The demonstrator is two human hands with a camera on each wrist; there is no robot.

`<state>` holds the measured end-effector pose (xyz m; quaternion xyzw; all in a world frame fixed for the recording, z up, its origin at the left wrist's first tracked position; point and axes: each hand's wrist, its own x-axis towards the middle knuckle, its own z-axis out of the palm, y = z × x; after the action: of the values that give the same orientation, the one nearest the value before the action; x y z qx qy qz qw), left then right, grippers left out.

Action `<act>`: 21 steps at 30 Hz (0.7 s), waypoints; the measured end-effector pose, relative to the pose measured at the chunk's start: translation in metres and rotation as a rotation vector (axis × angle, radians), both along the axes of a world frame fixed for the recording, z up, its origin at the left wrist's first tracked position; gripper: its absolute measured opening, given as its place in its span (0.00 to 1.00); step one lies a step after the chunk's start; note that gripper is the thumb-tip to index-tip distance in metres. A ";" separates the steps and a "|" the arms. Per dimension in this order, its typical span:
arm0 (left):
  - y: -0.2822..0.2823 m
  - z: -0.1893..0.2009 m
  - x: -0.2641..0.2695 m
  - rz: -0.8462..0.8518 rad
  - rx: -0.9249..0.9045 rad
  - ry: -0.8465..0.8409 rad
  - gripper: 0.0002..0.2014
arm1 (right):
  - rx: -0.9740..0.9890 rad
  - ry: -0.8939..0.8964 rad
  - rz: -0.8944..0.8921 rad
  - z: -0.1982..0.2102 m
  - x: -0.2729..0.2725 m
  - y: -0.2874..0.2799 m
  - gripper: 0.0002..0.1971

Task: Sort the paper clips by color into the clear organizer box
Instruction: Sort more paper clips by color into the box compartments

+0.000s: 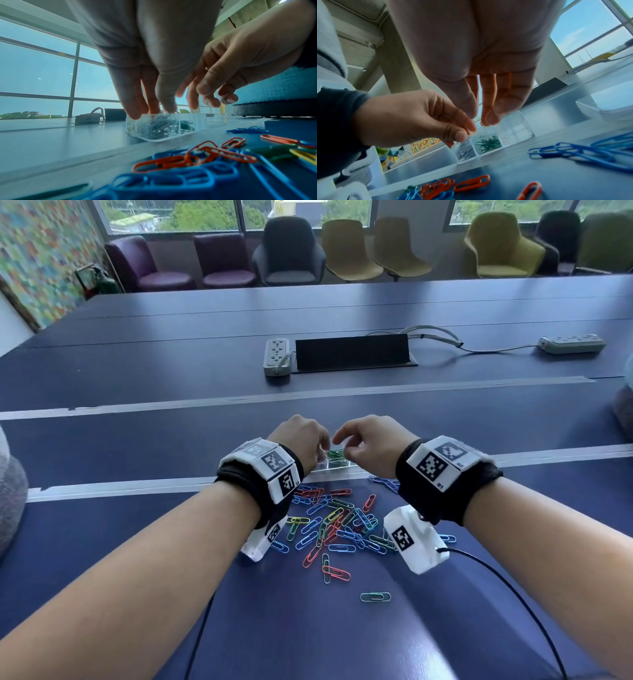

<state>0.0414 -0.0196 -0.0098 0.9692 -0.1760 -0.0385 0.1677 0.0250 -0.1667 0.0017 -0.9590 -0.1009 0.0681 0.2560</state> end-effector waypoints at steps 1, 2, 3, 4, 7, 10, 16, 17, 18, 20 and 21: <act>0.000 0.000 -0.001 -0.007 -0.001 -0.010 0.10 | -0.014 -0.031 0.019 0.001 -0.003 -0.001 0.15; 0.001 0.000 -0.002 -0.016 -0.003 -0.026 0.11 | -0.036 -0.051 0.042 0.003 -0.007 -0.002 0.15; 0.002 0.000 -0.003 -0.025 -0.004 -0.048 0.11 | -0.062 -0.055 0.068 0.003 -0.010 -0.003 0.14; 0.004 0.000 -0.004 -0.035 -0.001 -0.070 0.10 | -0.092 -0.041 0.095 0.003 -0.013 -0.003 0.14; 0.010 0.002 -0.011 -0.034 0.008 -0.095 0.08 | -0.179 0.026 0.165 -0.002 -0.019 0.001 0.11; 0.018 0.006 -0.020 -0.009 0.046 -0.030 0.06 | -0.221 0.052 0.199 -0.006 -0.021 0.007 0.09; 0.028 0.007 -0.029 0.006 0.164 0.155 0.04 | -0.305 0.085 0.223 -0.010 -0.019 0.016 0.06; 0.028 0.007 -0.030 0.006 0.161 0.155 0.04 | -0.315 0.088 0.223 -0.011 -0.019 0.017 0.06; 0.028 0.007 -0.030 0.005 0.156 0.156 0.04 | -0.321 0.090 0.219 -0.011 -0.019 0.017 0.06; 0.026 0.007 -0.032 -0.002 0.141 0.163 0.04 | -0.330 0.086 0.212 -0.010 -0.019 0.018 0.06; 0.025 0.008 -0.033 -0.007 0.134 0.166 0.05 | -0.328 0.087 0.212 -0.009 -0.019 0.018 0.06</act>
<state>0.0086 0.0057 -0.0021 0.9711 -0.1619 -0.1310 0.1165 0.0055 -0.1491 -0.0077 -0.9679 -0.1777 0.1518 0.0921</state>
